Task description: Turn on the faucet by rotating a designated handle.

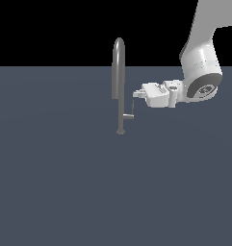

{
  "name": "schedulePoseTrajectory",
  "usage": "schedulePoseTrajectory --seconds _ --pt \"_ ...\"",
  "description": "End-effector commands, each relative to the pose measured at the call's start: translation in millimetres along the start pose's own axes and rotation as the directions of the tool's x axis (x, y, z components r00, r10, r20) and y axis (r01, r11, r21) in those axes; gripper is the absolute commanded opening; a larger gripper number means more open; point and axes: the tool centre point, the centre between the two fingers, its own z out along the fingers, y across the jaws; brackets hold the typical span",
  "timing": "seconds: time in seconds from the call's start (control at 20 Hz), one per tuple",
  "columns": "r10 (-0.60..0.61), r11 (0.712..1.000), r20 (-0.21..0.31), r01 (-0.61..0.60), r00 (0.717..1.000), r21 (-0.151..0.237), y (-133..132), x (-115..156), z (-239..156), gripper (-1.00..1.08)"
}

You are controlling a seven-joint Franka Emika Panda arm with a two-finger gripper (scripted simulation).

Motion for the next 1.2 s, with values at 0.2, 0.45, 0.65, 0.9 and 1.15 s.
schedulePoseTrajectory --seconds 0.2,0.45,0.65,0.9,1.15 --pt "0.062 0.995 0.062 -0.066 0.996 0.068 -4.4 27.3 4.2 -1.00" --pt "0.075 0.993 0.075 -0.081 0.994 0.082 -4.9 33.4 5.8 -1.00" --pt "0.075 0.993 0.075 -0.081 0.994 0.081 -4.7 33.4 6.0 -1.00" --pt "0.075 0.993 0.075 -0.081 0.994 0.081 5.3 28.9 6.8 -1.00" --pt "0.074 0.993 0.075 -0.080 0.994 0.081 15.8 23.8 7.2 -1.00"
